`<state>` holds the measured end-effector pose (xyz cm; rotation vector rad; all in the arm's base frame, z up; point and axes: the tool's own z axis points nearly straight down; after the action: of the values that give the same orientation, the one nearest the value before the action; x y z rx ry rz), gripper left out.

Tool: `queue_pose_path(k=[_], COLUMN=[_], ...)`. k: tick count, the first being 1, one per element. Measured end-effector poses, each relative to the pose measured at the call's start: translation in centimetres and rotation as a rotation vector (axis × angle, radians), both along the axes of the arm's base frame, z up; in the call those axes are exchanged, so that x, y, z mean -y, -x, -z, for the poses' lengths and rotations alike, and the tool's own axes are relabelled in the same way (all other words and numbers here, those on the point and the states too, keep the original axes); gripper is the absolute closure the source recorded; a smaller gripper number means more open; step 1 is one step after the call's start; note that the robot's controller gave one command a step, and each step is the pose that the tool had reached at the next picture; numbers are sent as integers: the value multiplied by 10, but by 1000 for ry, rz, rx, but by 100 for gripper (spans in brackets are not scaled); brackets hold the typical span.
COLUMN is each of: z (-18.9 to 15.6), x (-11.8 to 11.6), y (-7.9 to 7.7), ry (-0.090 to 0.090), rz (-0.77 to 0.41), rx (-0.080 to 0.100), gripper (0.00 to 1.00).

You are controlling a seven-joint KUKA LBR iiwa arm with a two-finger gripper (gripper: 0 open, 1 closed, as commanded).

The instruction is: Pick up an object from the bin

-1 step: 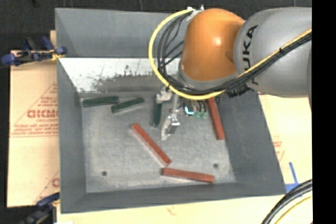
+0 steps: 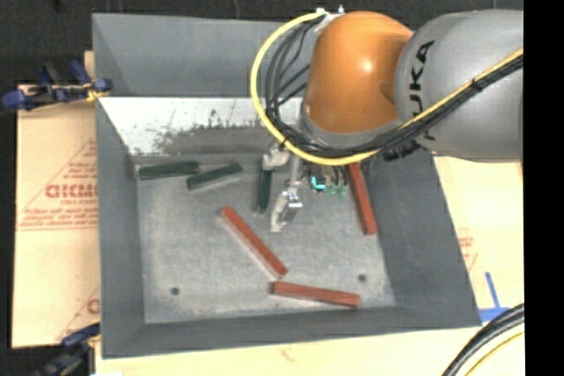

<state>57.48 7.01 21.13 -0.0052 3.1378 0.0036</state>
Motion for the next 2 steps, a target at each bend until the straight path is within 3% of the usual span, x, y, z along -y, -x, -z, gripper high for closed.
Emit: queue_pose_path(k=[2], z=[106], x=[7], y=[14], ry=[-1], rz=[34], rx=[2], gripper=[0])
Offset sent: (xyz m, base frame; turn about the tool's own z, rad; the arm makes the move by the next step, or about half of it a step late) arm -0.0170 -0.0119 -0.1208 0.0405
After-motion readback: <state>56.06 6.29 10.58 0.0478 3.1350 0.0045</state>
